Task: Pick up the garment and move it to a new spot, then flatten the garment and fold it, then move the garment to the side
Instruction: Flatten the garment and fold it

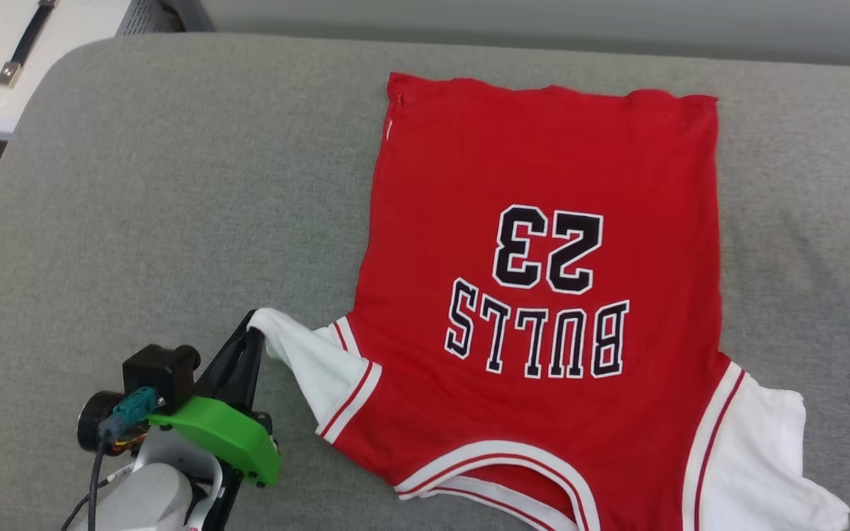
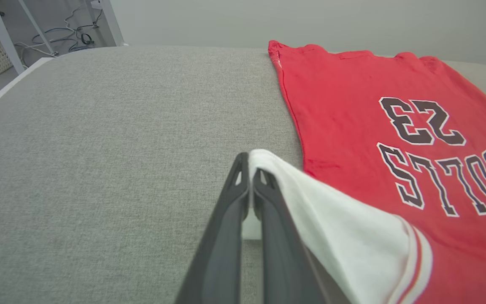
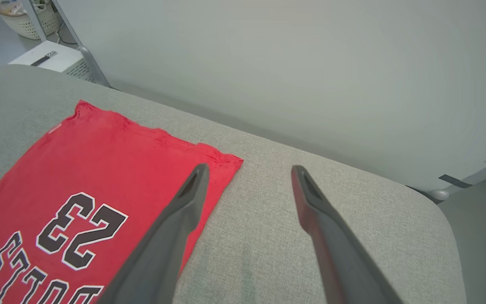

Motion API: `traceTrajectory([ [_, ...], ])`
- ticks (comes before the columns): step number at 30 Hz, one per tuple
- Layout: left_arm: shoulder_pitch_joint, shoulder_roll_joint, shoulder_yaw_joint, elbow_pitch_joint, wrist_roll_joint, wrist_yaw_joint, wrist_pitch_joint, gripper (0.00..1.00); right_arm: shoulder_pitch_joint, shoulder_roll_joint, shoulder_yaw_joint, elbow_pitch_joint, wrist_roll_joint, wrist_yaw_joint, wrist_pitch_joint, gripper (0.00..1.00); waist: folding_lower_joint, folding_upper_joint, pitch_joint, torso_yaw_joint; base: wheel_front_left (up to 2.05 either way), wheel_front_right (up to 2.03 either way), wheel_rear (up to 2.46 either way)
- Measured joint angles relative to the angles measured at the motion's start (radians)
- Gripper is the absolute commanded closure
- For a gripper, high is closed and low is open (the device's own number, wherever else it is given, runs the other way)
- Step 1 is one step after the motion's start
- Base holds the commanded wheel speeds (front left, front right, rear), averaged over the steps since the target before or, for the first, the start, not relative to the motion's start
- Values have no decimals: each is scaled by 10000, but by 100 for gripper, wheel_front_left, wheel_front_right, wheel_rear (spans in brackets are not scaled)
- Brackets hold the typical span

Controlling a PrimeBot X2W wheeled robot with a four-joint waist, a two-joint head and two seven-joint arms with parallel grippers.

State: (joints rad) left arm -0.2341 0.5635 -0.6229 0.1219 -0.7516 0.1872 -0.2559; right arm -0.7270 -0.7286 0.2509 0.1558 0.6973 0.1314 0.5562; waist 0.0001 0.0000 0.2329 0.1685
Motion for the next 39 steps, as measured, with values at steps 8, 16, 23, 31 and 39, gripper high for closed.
traceTrajectory([
  [8,-445,-1055,581,-15,966,-545,0,100,-2872,332,464,2148,40,0,3891,0,1,0,1355,703,0,0,0],
  [16,-583,-2056,1361,-84,1772,-1072,0,100,-4645,1083,560,3402,-732,0,5248,0,2,0,2830,1304,0,0,0],
  [23,-767,-2717,1835,186,2418,-1676,0,100,-4754,1141,619,4040,-1149,-2,5321,0,1,0,3808,1795,0,0,0],
  [31,-783,-3139,2389,539,2918,-2205,-77,100,-4723,570,876,3776,-1030,-2,5499,82,-1,0,4177,2124,0,0,0],
  [39,-759,-3283,2844,1003,3319,-2548,-75,100,-4428,497,1108,3816,-1014,-2,5035,100,-1,0,3793,1973,0,0,0],
])
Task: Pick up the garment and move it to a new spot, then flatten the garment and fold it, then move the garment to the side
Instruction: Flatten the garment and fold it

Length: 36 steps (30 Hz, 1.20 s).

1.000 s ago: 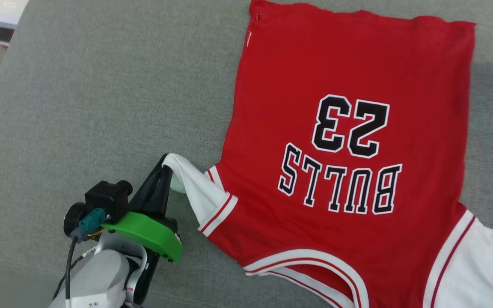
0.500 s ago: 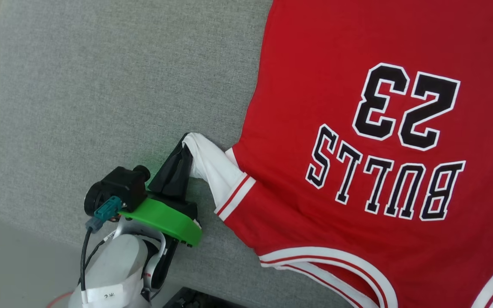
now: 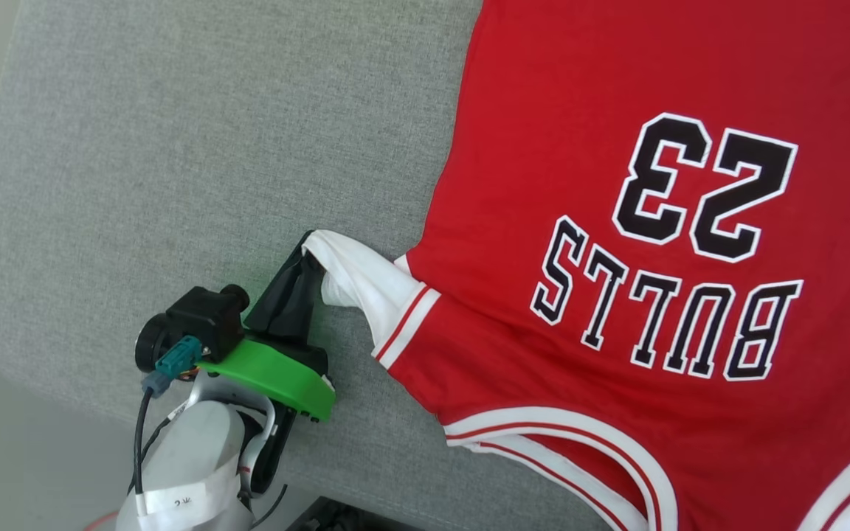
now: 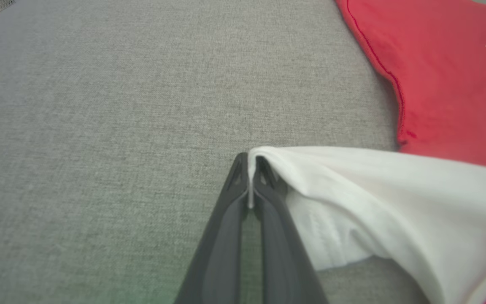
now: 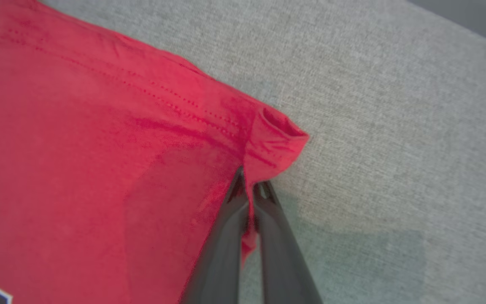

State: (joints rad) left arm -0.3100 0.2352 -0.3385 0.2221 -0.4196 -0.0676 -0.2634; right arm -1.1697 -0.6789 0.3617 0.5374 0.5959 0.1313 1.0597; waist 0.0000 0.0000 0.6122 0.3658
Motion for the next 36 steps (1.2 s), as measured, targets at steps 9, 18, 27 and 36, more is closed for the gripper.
traceTrajectory([
  [9,468,-153,721,420,96,-163,4,100,732,17,662,31,575,0,-1300,100,0,0,-970,-330,0,0,0],
  [18,1316,-144,1229,729,176,-159,4,100,2290,-1108,1354,-894,1891,0,-2579,100,0,0,-2348,-763,0,0,0],
  [27,2331,-36,1668,882,203,21,4,100,5688,-2504,1283,-2548,3289,0,-3724,100,-1,0,-3600,-1369,0,0,0],
  [36,3033,150,1923,807,198,184,4,100,9787,-2847,293,-3371,4065,2,-4470,100,-1,1,-4453,-2140,0,0,0],
])
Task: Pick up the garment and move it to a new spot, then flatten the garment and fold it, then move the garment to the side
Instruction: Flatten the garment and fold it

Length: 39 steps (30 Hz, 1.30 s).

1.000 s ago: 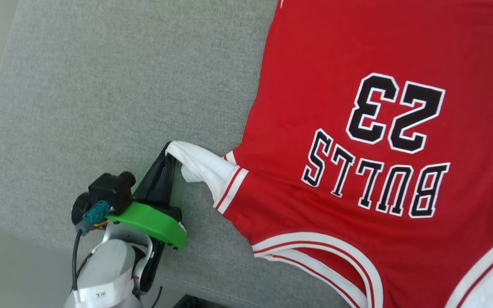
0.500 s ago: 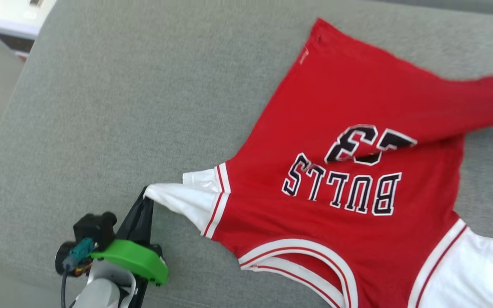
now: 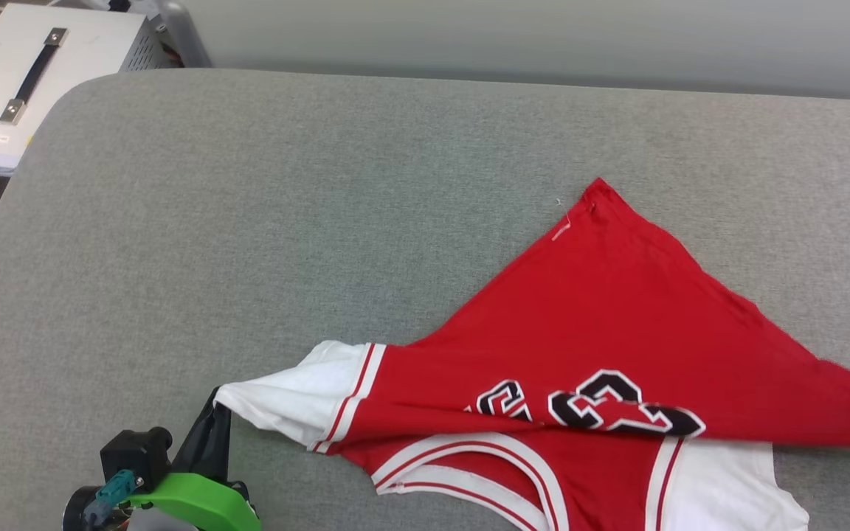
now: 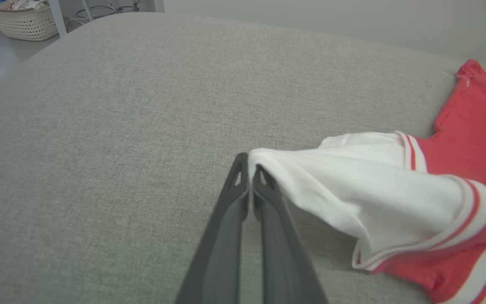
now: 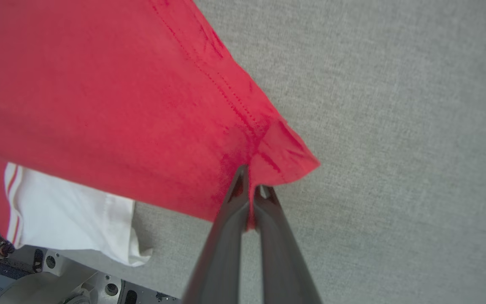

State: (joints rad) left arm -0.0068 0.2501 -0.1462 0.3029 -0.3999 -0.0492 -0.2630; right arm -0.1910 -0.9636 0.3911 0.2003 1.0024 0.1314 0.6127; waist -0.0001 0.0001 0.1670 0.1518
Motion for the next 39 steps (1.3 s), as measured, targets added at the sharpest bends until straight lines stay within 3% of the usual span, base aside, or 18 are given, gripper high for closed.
traceTrajectory([
  [7,61,17,-61,-50,0,12,0,100,2616,821,-516,-100,36,0,-113,100,0,0,-199,-399,0,0,0],
  [13,58,54,-77,-50,-2,40,0,100,3074,1413,-1139,-209,-380,0,-205,100,0,0,-128,-421,0,0,0],
  [16,58,96,-100,-54,-2,58,4,100,3114,1634,-1478,-418,-621,0,-318,0,0,0,-164,-417,0,0,0],
  [22,58,115,-165,-236,-2,115,67,100,2527,1839,-2719,-1588,-1009,0,-999,0,0,0,-229,-296,0,0,0],
  [29,24,100,-366,-552,8,198,100,100,825,1768,-3647,-3400,-1530,0,-476,0,0,0,-15,-19,0,0,0],
  [34,-189,-21,-514,-708,48,242,98,100,-1083,1779,-2932,-3802,-1921,0,635,0,0,0,331,231,0,0,0],
  [39,-570,-234,-731,-815,134,274,94,100,-2878,1806,-1593,-3242,-1992,0,2226,0,1,0,743,515,0,0,0],
])
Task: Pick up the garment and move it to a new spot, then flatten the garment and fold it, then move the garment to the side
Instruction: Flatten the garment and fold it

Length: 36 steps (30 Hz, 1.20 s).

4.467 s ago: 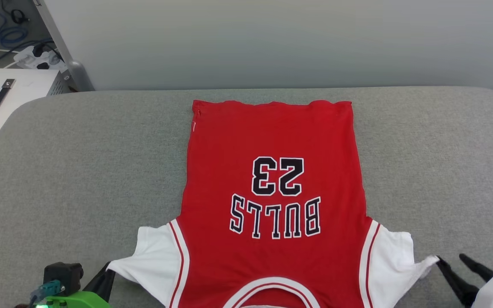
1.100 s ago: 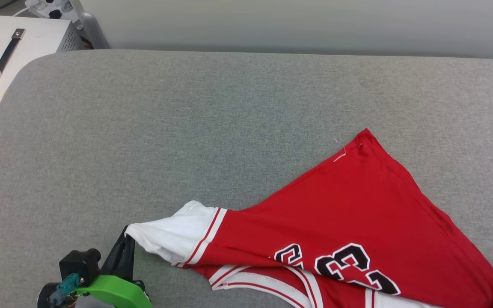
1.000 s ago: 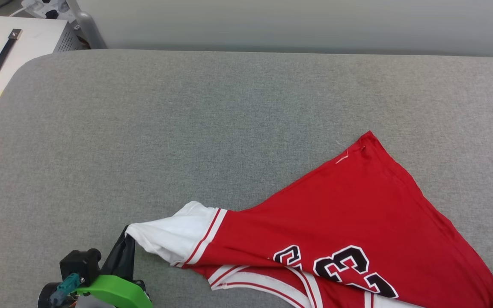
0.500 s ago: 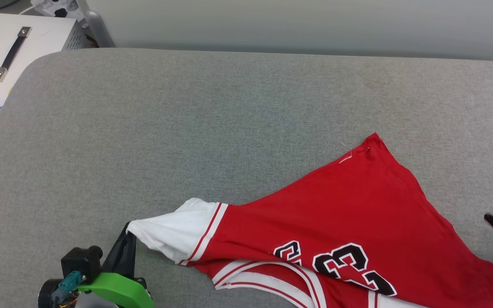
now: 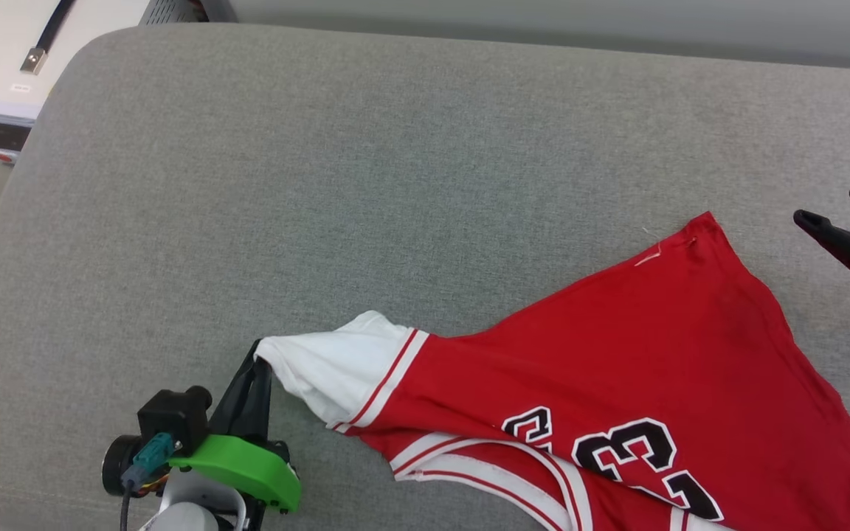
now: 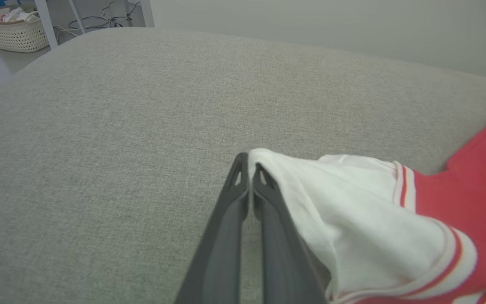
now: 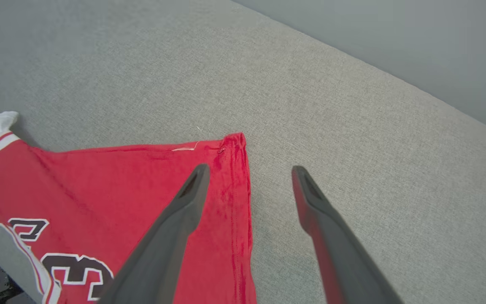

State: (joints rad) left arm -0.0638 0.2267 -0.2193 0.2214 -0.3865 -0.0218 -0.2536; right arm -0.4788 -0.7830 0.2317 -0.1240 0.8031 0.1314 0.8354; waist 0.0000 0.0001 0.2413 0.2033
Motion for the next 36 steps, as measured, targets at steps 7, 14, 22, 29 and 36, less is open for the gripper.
traceTrajectory([
  [7,-497,-307,-130,-10,113,-6,-12,100,-2181,345,1858,1524,-345,0,1388,0,1,0,669,439,0,0,0],
  [14,-864,-552,-176,8,282,-102,-21,100,-3065,564,3350,3127,-619,0,1720,0,1,0,1265,857,0,0,0],
  [22,-1077,-759,-15,46,462,-291,-21,100,-3438,276,4686,4098,-681,-4,1340,0,1,0,1741,1215,0,0,0],
  [29,-1064,-807,232,251,612,-443,-23,100,-3710,163,5467,4245,-190,-12,815,100,1,0,1617,1127,0,0,0],
  [36,-1011,-763,328,382,823,-539,-23,100,-3677,558,5649,4531,401,-10,-790,100,1,0,1041,859,0,0,0],
])
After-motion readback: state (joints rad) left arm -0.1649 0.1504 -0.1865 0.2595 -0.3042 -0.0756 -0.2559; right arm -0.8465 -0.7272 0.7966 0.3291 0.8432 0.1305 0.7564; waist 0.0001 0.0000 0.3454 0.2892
